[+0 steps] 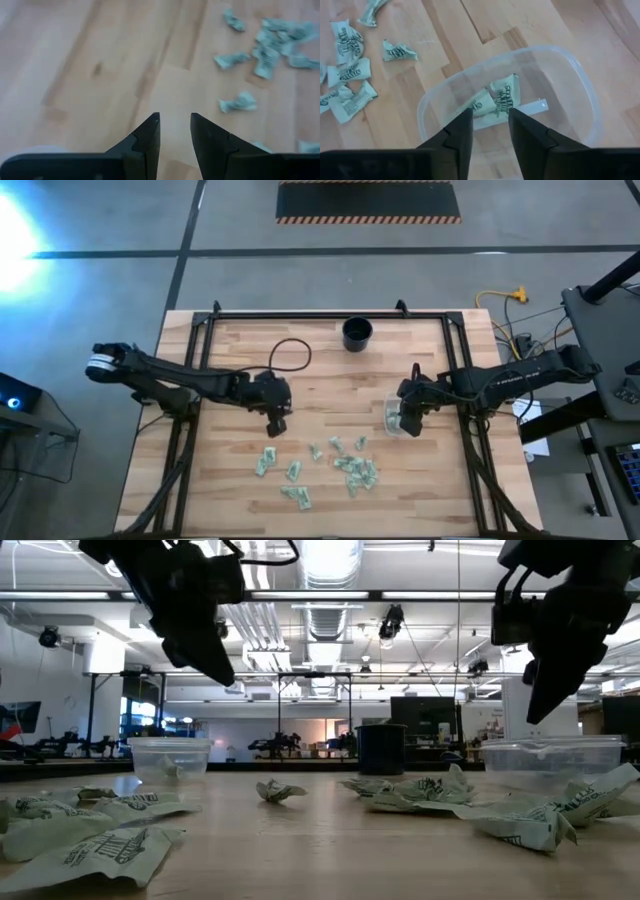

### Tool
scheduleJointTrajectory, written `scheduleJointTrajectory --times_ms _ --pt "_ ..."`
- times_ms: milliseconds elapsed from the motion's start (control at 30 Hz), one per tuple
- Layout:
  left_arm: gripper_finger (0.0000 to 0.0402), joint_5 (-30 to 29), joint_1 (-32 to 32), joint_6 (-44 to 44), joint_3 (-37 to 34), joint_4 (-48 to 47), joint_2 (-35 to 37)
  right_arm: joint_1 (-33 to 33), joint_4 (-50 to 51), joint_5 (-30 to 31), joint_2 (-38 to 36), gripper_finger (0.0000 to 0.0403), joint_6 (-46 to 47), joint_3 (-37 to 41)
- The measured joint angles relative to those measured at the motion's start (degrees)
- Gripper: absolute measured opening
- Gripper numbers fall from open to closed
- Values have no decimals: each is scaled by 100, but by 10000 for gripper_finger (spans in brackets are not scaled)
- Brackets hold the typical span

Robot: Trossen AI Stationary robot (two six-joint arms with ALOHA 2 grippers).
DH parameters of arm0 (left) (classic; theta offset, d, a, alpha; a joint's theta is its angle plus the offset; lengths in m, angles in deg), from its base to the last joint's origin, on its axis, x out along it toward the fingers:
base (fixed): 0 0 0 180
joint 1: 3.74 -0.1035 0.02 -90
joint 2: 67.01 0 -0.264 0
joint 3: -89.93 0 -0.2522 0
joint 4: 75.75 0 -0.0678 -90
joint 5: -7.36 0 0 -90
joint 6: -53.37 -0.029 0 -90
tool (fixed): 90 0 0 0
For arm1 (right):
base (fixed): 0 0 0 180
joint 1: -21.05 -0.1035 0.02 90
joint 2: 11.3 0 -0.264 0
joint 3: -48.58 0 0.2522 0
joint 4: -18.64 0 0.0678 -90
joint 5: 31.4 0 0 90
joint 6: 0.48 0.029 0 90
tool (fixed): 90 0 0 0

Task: Pick and place items into bin
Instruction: Put the white sweetener packet into the left transparent bin

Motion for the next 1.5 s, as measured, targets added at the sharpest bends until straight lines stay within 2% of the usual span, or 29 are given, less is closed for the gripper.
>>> scheduleJointTrajectory --times_ms 167,300,433,600,900,1200,1500 --pt "91 444 117 2 18 -81 122 -35 -2 -9 -4 129 -47 -51" --pt "91 728 405 138 22 -579 301 -180 -2 -36 -21 128 -162 -84" --pt "91 776 875 237 22 -1057 396 -391 -21 -46 -33 120 -305 -119" --pt "91 787 1404 521 22 -1111 382 -580 -69 -26 -33 109 -321 -117" --pt "91 743 2038 915 -2 -1424 -135 -658 -383 -4 -33 95 -306 -117" --pt "91 751 2421 2532 -4 -1308 -797 -658 -487 0 -31 82 -284 -117" --pt "91 625 2596 3342 0 -741 -1108 -658 -491 14 -31 73 -412 -104"
